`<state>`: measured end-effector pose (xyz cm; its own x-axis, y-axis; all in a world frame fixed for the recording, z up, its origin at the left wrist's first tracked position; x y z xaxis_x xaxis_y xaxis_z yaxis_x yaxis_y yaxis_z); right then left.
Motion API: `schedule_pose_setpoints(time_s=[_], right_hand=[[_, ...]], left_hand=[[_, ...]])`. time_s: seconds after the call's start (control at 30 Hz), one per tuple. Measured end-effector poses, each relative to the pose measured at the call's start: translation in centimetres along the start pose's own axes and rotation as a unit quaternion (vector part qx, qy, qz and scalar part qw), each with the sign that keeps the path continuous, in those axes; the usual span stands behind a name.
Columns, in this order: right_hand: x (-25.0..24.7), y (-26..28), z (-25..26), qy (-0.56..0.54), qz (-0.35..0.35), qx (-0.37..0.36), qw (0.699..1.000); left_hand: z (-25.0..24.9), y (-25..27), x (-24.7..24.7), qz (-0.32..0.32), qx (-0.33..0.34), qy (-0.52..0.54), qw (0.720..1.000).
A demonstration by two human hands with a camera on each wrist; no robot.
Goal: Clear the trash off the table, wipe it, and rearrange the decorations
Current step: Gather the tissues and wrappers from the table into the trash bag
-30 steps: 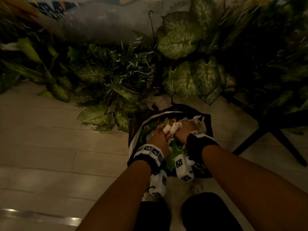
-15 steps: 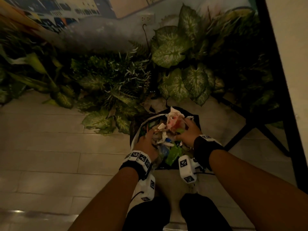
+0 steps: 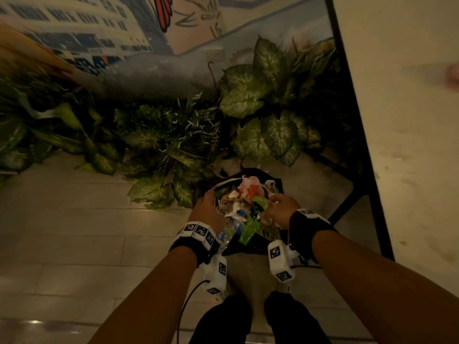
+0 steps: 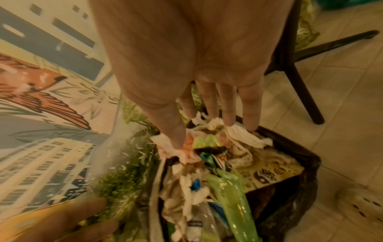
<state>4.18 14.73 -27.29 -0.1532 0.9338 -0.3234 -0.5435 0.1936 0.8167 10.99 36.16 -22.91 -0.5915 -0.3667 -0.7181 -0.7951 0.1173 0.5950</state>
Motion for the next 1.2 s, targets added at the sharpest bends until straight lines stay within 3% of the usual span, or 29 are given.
schedule_pose_setpoints(time_s=[0.33, 0.57, 0.7, 0.87, 1.03, 1.2], right_hand=[[-6.4, 14.2, 7.7, 0.059, 0.005, -0.189, 0.98], [-16.2, 25.6, 7.8, 0.049, -0.08, -0.275, 0.957], [-22.7, 30.2, 5.3, -0.001, -0.151, -0.279, 0.948], [-30.2, 33.7, -0.3, -0.02, -0.192, -0.259, 0.947], [-39.0, 34.6, -7.9, -0.01, -0.211, -0.224, 0.952], [-48.6, 33.9, -16.0, 0.005, -0.21, -0.197, 0.958]], left_hand=[[-6.8, 6.1, -6.8, -0.04, 0.054, 0.054, 0.996], [-14.1, 9.3, -11.4, -0.089, 0.171, 0.094, 0.977], [-19.6, 11.5, -12.9, -0.084, 0.228, 0.111, 0.964], [-28.2, 14.9, -12.2, -0.075, 0.297, 0.126, 0.944], [-37.3, 18.2, -7.2, -0.058, 0.343, 0.098, 0.933], [-45.2, 20.1, -0.5, -0.062, 0.343, 0.065, 0.935]])
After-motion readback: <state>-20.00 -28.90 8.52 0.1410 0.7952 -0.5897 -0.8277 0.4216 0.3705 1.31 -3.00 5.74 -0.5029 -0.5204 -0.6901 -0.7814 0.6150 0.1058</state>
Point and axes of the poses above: each hand's wrist, its own y-axis away from the middle knuckle, its own x-axis out of the palm, z = x × y, the point moved 9 cm from there along -y, towards the middle knuckle, and after that the axes turned 4 degrees about -y, right-handed, at the moved point
